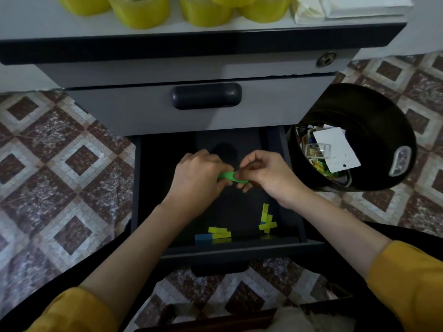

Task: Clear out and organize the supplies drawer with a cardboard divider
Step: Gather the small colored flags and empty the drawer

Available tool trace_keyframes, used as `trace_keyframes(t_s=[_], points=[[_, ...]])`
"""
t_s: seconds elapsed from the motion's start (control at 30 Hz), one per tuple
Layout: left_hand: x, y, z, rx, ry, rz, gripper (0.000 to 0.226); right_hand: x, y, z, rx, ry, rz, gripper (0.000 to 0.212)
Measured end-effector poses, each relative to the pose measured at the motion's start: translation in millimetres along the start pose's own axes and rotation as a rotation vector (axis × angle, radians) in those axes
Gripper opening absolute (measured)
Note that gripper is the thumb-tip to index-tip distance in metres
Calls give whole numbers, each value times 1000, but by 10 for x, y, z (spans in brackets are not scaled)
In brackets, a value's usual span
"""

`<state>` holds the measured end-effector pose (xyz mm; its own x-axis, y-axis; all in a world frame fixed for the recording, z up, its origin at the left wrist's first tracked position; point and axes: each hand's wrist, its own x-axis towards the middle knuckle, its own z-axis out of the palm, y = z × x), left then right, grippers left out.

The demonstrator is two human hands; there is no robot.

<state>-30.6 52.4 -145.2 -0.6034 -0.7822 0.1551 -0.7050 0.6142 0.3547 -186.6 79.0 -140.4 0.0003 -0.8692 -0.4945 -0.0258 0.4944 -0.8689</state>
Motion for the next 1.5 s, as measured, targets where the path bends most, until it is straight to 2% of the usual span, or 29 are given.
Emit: trace_keyframes(t_s=[0.13, 0.27, 0.43, 0.53, 0.57, 0.63, 0.73, 1.13, 1.23, 1.37, 1.5], points=[[14, -27, -31, 58, -11, 1, 26, 5, 44, 10, -329, -38, -140, 6], [19, -41, -13, 62, -43, -45, 26, 10, 88, -1, -701, -22, -280, 21], [15, -6, -24, 91, -89, -108, 19, 17, 88, -4, -815, 42, -438, 25], [13, -38, -43, 103, -56, -132, 21, 17, 46, -12, -894, 83, -402, 45], [10, -48, -44, 98, -57, -153, 24, 13, 29, -26, -967, 97, -367, 46], [2, -53, -45, 88, -49, -178, 27, 3, 5, -49, -1131, 120, -322, 34], [10, -17, -32, 80, -5, -158, 21, -31, 24, -8, -1231, 106, -315, 24], [20, -12, 6, 61, 4, -97, 19, -50, 19, 51, -1263, 69, -311, 19], [26, -27, -25, 20, 3, -128, 18, -42, 16, 40, -1238, 75, -332, 18], [40, -35, -57, -12, -43, -162, 21, -27, -40, -33, -999, 117, -504, 37], [27, -17, -24, -27, -34, -143, 22, -29, 3, 0, -916, 36, -562, 23]])
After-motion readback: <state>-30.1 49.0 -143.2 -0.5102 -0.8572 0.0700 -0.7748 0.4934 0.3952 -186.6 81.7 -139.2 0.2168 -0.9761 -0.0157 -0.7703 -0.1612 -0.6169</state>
